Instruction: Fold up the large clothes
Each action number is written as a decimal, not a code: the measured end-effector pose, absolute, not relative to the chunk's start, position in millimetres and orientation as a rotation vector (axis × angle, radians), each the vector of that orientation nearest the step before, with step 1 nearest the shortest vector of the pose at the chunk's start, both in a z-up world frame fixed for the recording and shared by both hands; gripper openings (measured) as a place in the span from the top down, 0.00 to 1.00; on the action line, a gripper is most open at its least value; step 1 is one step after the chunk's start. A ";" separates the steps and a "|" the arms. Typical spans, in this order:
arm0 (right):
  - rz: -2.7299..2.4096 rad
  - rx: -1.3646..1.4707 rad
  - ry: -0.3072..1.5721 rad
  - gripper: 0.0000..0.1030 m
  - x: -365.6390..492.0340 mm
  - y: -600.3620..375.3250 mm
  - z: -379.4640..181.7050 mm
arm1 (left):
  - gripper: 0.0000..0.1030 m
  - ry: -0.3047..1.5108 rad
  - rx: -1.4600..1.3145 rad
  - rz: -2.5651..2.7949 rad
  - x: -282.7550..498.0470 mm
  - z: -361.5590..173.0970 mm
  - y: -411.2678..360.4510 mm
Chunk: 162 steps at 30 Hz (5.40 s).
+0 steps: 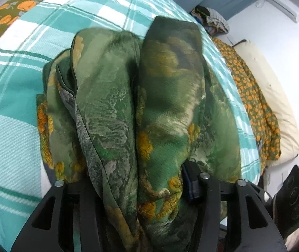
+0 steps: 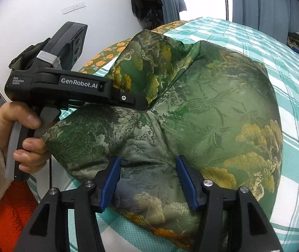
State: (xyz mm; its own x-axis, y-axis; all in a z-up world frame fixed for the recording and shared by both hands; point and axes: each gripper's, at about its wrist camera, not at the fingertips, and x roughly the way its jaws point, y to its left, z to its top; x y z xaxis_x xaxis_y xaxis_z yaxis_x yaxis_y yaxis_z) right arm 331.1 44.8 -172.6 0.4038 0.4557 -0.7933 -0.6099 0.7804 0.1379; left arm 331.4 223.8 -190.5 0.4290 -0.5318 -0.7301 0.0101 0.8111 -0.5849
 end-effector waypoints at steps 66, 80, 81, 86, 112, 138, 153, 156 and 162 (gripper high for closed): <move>0.420 0.059 0.864 0.30 346.2 -64.0 -110.5 | 0.00 1.175 -0.582 -0.290 335.6 -223.3 252.7; 0.281 0.285 1.051 0.30 357.2 -141.9 -171.7 | 0.00 1.176 -0.588 -0.292 335.4 -224.6 256.4; 0.279 0.290 1.055 0.30 357.4 -141.9 -173.1 | 0.00 1.176 -0.588 -0.292 335.3 -224.6 256.4; 0.333 0.377 1.054 0.30 357.2 -145.5 -172.3 | 0.00 1.176 -0.589 -0.294 333.7 -226.4 256.5; 0.535 0.541 1.107 0.25 380.1 -139.8 -177.7 | 0.00 1.167 -0.602 -0.307 330.5 -232.5 261.6; 0.750 0.374 0.927 0.35 386.8 -68.0 -147.5 | 0.51 0.926 -0.589 -0.336 307.1 -148.8 246.0; 0.695 0.456 0.899 0.34 553.3 -124.2 -161.6 | 0.27 0.998 -0.510 -0.291 494.9 -198.2 190.9; 0.630 0.543 1.052 0.24 569.2 -140.5 -216.2 | 0.00 0.989 -0.594 -0.280 496.9 -225.2 198.7; 0.569 0.561 1.005 0.04 549.4 -165.5 -207.6 | 0.01 0.926 -0.484 -0.259 465.6 -186.9 195.8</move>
